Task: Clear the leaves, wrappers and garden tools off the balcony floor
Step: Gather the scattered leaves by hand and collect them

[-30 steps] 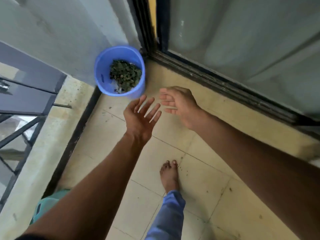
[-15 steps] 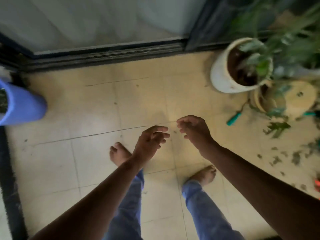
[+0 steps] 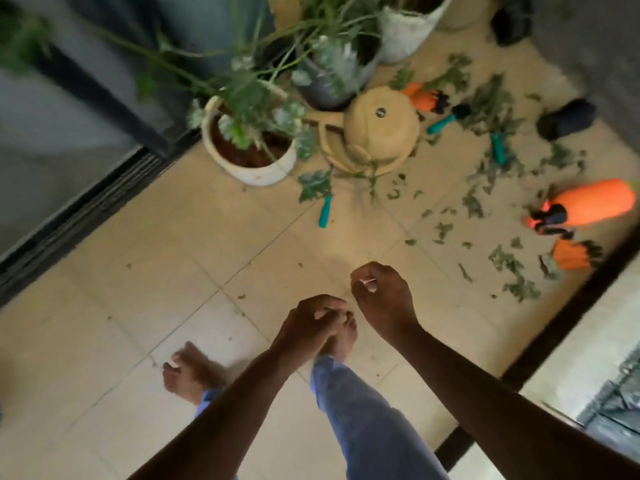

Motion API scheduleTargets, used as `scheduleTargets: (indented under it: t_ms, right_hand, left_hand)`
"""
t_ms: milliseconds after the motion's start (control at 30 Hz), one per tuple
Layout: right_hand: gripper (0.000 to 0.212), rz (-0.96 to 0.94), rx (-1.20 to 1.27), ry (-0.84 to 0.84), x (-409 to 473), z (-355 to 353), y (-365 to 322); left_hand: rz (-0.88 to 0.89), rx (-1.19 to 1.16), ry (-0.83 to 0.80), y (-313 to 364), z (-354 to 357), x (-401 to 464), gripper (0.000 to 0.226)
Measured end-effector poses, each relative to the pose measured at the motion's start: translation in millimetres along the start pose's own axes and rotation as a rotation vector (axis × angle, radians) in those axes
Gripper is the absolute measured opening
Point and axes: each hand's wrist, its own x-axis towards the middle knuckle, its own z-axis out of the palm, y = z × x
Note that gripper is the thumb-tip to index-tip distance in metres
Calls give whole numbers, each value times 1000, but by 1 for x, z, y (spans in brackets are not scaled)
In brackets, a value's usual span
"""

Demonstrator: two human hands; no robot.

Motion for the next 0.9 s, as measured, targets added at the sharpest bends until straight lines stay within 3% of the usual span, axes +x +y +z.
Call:
scheduleTargets:
  t_ms: [267, 567, 900]
  right_hand:
    - [11, 93, 89, 129, 35, -95, 44]
    - [13, 180, 172, 298, 94, -171, 55]
    - [13, 322, 384, 339, 171, -243, 69]
  left_hand:
    - [-49, 48, -79, 81, 73, 63, 18]
    - [-27, 147, -103, 191, 103, 133, 19]
    - [-62, 279, -173, 292, 150, 221, 15]
